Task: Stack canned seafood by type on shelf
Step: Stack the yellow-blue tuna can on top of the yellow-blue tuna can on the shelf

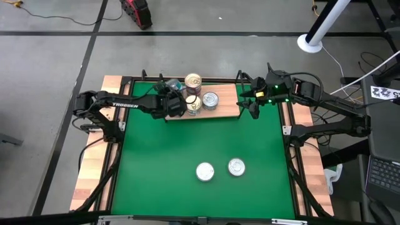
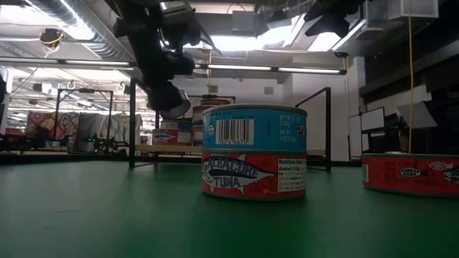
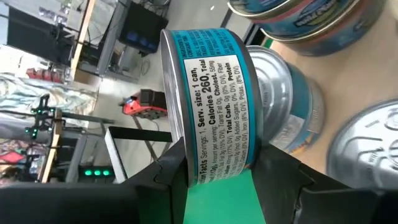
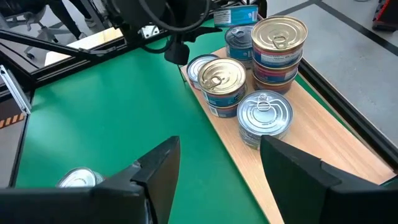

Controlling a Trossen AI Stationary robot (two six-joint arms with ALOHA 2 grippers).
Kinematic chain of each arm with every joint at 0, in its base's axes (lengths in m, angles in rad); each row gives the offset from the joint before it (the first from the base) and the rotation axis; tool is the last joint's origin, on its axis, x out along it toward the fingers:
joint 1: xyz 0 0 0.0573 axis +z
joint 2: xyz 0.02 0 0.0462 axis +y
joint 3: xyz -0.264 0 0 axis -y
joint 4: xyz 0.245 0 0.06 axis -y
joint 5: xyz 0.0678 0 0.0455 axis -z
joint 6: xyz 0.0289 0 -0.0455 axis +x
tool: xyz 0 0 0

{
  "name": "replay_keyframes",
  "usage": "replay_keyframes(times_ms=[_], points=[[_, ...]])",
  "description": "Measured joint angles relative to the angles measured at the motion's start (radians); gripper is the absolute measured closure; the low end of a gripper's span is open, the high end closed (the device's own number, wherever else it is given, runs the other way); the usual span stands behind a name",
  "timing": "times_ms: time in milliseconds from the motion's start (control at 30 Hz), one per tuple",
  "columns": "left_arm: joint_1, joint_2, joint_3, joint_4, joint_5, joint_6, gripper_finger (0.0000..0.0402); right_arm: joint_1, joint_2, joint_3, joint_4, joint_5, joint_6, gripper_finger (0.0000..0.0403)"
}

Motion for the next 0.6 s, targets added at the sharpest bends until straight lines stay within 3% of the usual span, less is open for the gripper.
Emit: replay_keyframes(times_ms=[233,600], points=[[0.043,0.0,0.0,0.021,0.069,0.004,0.0261,0.0,0.002,0.0,0.0,0.0,-0.014,0.018],[0.098,0.0,0.0,0.045,0.08,0.007,0.0261,0.0,0.003,0.0,0.0,0.0,-0.014,0.018]])
